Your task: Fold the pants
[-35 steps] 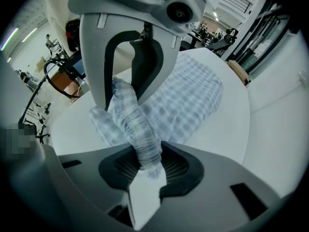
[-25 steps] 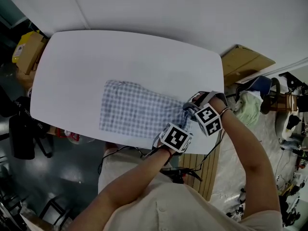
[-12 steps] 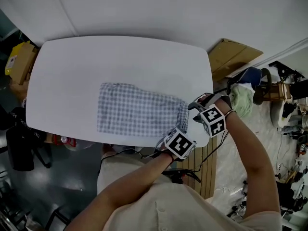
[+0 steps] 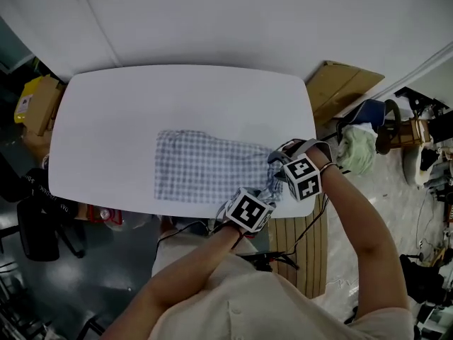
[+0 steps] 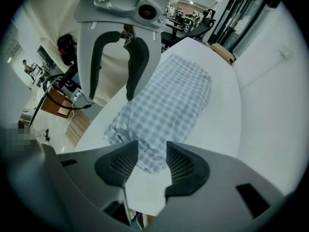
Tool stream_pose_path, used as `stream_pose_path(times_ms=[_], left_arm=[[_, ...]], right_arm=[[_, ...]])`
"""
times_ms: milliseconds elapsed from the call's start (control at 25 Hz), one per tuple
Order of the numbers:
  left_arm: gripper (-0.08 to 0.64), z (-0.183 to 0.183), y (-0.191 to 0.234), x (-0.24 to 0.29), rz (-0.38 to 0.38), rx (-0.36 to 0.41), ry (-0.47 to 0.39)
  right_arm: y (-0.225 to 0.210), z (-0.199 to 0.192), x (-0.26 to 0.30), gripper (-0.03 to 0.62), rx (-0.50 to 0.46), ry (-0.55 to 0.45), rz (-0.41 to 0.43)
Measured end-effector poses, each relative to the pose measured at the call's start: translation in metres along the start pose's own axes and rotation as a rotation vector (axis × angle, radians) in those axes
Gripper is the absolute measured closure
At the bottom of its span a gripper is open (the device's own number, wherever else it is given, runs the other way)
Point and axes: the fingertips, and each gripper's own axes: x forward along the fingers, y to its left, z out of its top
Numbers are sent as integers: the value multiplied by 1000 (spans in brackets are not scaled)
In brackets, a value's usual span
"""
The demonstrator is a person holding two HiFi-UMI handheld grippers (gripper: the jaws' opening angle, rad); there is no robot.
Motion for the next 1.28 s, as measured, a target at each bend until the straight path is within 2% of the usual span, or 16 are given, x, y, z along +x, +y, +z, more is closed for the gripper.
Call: stream_pose_path(times_ms=[240,600,920,1120,1280], left_arm=[[328,-24,67,-55,187,-115,-51],[328,-66,151,-142,406,-306,-160],[328,-103,204,-189,509,-428,-198],[328,-123,225,-201,544,-492,-198],[321,-138,240,-199,554,-507,-181]], right_arm=[[-56,45,-4,402,-75,-36,-16],[-160,141,6,394,-314,-52,-24],[-213,225,36,380,-503,-67,23],[-223,252,56,376,-603,-52,79],[-230,262,76,374,-683,-13,128]])
